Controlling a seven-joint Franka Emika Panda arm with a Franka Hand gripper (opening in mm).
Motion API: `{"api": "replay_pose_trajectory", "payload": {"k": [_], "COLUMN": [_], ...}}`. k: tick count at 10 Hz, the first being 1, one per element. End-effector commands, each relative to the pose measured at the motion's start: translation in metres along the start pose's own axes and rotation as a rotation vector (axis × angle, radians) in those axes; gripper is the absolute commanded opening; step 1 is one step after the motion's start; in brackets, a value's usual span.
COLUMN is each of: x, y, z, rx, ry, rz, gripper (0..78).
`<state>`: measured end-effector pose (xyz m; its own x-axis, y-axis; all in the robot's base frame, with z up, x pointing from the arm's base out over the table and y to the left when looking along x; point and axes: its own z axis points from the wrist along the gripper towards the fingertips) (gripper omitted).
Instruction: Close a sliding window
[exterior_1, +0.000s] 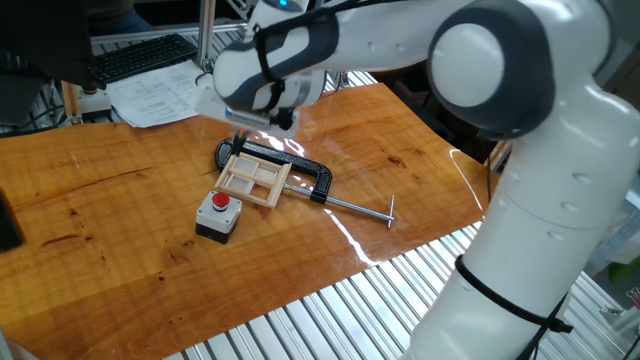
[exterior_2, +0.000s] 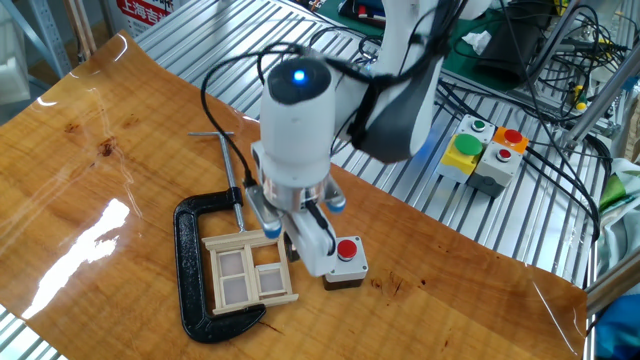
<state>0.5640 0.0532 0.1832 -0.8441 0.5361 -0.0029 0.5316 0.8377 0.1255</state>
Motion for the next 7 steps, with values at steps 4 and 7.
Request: {"api": "replay_pose_trajectory", "payload": {"k": [4,7], "x": [-0.015,-0.015], "y": [-0.014,-0.016], "z": [0.05,0.057], "rx": [-0.019,-0.016], "ry": [-0.049,-0.057], "rz": [-0.029,-0.029], "gripper": [0.0,0.0]}}
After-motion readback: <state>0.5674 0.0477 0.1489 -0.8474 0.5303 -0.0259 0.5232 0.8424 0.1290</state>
